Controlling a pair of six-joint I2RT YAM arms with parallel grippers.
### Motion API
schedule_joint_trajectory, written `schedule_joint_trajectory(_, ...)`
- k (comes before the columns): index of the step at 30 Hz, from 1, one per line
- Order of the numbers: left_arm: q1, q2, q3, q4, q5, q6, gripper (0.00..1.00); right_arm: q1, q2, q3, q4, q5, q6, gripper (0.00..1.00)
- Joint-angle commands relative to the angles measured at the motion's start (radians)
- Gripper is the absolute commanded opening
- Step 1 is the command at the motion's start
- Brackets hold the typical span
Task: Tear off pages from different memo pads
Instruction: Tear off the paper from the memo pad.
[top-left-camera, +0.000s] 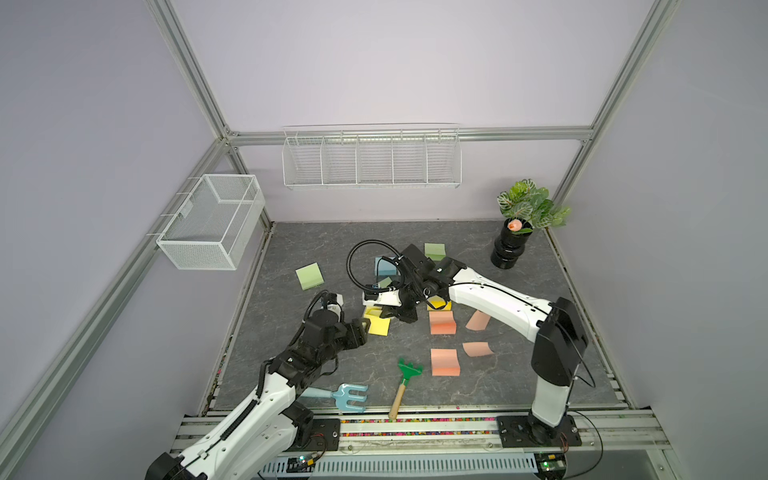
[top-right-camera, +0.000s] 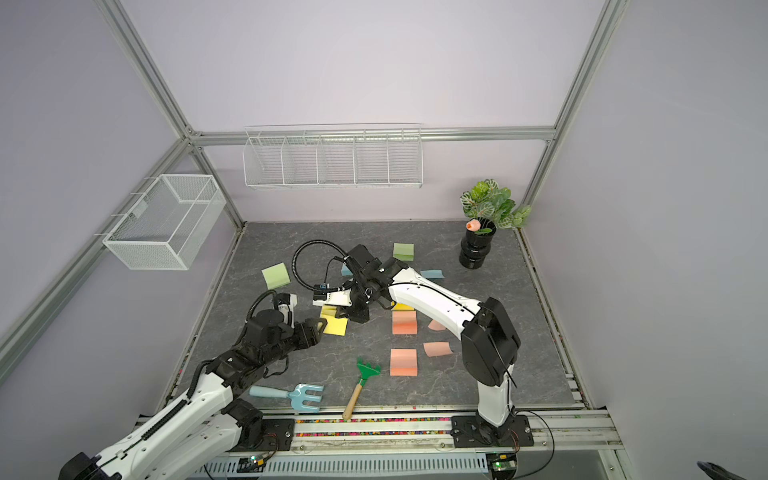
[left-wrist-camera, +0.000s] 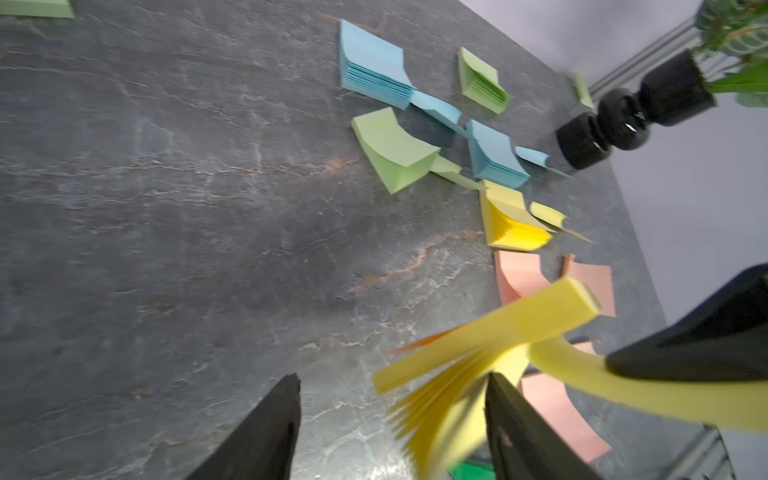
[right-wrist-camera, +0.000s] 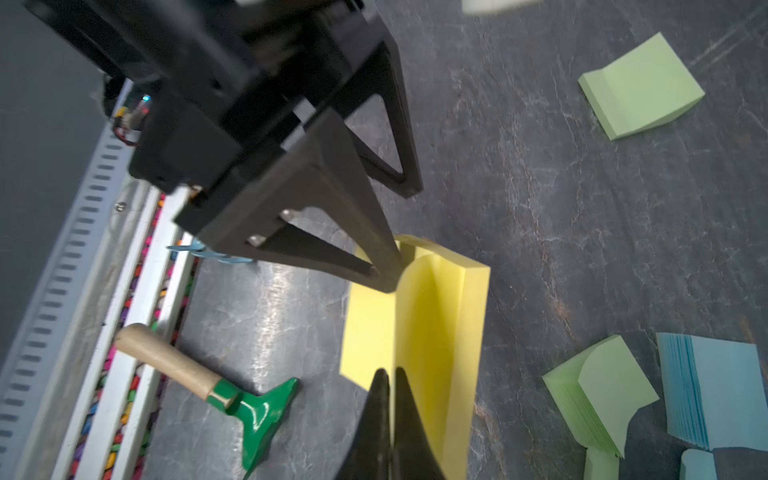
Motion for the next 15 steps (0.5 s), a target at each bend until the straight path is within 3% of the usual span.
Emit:
schedule_joint_trajectory(1, 0.004, -0.077, -0.041, 0.103, 0.121, 0.026, 0.72, -0.006, -0.035, -0.005, -0.099, -0.134, -0.014, 0.06)
schedule_joint_trajectory(12, 0.002, -0.219, -0.124, 0.258, 0.380, 0.006, 0.71, -0.008, -0.132, -0.013, -0.210, -0.255, -0.056, 0.07)
schedule_joint_trajectory(15, 0.001, -0.222, -0.135, 0.317, 0.440, -0.012, 0.62, -0.007, -0.154, -0.017, -0.210, -0.243, -0.048, 0.07)
